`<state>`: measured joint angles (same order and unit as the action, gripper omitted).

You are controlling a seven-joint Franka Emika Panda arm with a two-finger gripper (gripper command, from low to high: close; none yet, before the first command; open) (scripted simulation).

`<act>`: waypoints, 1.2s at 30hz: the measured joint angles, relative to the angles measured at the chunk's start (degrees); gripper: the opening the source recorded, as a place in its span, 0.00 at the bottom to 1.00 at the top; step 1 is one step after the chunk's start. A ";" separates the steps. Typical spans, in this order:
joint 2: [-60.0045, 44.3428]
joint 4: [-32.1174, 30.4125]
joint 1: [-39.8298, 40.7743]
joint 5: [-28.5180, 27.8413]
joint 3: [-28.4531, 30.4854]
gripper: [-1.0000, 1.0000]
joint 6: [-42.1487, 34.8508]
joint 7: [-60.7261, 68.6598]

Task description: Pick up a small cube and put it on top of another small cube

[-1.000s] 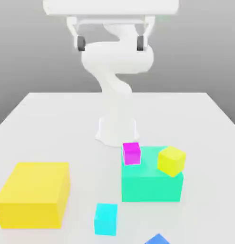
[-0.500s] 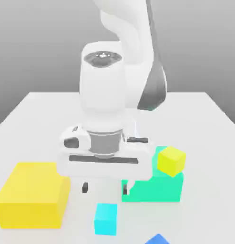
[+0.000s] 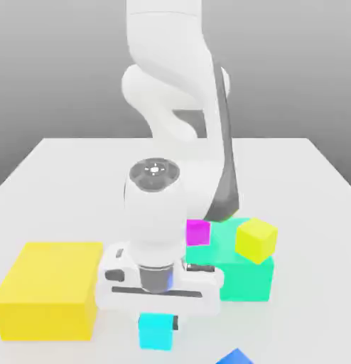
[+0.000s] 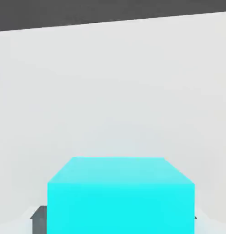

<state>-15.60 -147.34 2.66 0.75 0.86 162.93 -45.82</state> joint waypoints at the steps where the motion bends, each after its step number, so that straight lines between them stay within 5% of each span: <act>1: 1.98 -0.36 -0.03 -0.10 0.06 0.00 -1.62 -0.07; 20: 41.02 -10.87 -21.06 2.63 -6.30 0.00 -30.17 43.50; 25: 35.48 -14.29 -22.06 2.85 -7.02 0.00 -21.22 45.71; 26: 34.23 -14.80 -22.00 2.80 -7.14 1.00 -19.46 45.70; 32: 33.60 -15.06 -21.96 2.71 -7.21 1.00 -18.53 45.64; 36: 38.49 -13.14 -22.09 2.77 -6.93 1.00 -25.29 45.77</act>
